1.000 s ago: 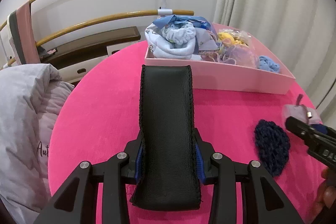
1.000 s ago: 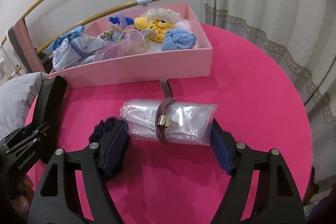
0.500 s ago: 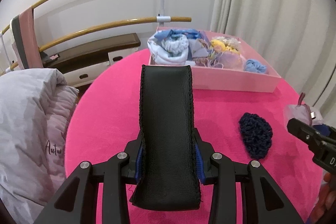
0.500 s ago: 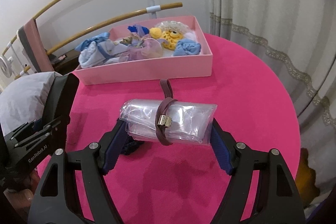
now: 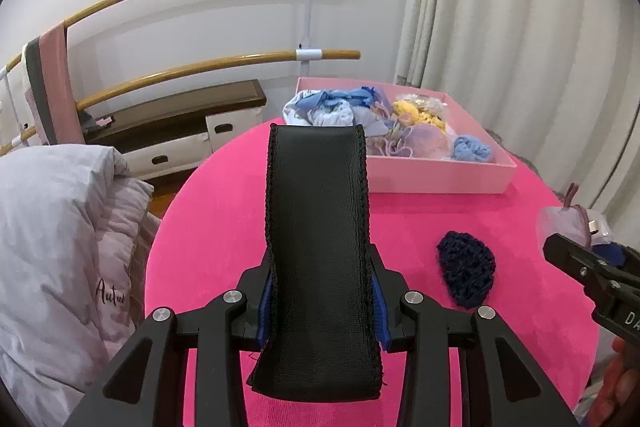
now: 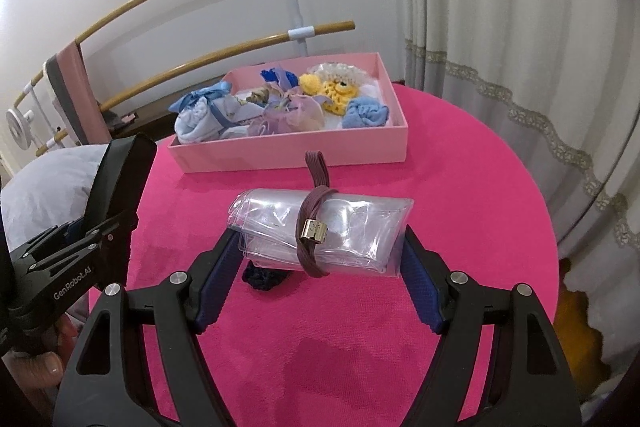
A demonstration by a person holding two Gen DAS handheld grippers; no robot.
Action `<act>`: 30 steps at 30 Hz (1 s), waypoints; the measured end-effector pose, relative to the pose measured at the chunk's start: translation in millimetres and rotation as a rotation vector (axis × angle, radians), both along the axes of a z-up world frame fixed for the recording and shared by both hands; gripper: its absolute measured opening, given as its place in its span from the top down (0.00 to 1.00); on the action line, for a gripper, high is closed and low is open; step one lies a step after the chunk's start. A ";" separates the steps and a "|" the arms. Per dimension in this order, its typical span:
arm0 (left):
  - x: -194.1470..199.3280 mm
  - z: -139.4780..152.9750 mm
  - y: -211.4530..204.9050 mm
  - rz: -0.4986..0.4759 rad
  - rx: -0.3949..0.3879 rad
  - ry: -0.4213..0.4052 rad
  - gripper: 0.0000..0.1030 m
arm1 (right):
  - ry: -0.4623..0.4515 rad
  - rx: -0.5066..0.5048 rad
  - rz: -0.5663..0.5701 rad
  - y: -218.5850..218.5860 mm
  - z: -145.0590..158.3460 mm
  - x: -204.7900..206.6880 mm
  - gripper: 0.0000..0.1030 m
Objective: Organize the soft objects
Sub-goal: 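Lift the black case and plastic roll and carry both over the pink box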
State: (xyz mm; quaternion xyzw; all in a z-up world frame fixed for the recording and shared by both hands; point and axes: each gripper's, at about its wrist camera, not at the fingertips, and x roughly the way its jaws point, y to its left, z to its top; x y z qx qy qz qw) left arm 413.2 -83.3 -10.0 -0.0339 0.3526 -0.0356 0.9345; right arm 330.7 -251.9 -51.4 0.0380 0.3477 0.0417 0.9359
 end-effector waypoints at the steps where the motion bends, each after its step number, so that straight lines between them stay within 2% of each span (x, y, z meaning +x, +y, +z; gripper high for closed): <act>1: 0.6 0.6 -0.1 0.000 0.000 -0.002 0.65 | -0.002 0.001 0.002 -0.1 1.1 0.0 0.29; 10: 12.7 26.3 6.3 -0.014 -0.015 -0.043 0.65 | -0.042 0.005 0.036 2.3 21.9 11.9 0.29; 15: 35.6 57.9 16.2 -0.027 -0.038 -0.089 0.65 | -0.096 -0.001 0.053 2.6 49.7 32.9 0.29; 19: 68.8 87.6 22.5 -0.046 -0.065 -0.109 0.65 | -0.128 0.008 0.061 1.7 72.8 61.0 0.29; 24: 117.3 105.4 28.0 -0.066 -0.120 -0.074 0.65 | -0.151 0.001 0.065 6.1 94.2 100.9 0.29; 27: 160.1 107.0 31.7 -0.074 -0.194 0.004 0.65 | -0.144 -0.009 0.070 10.2 101.4 128.6 0.29; 30: 190.6 107.9 34.2 -0.071 -0.235 0.049 0.65 | -0.131 -0.013 0.071 10.8 105.8 156.2 0.29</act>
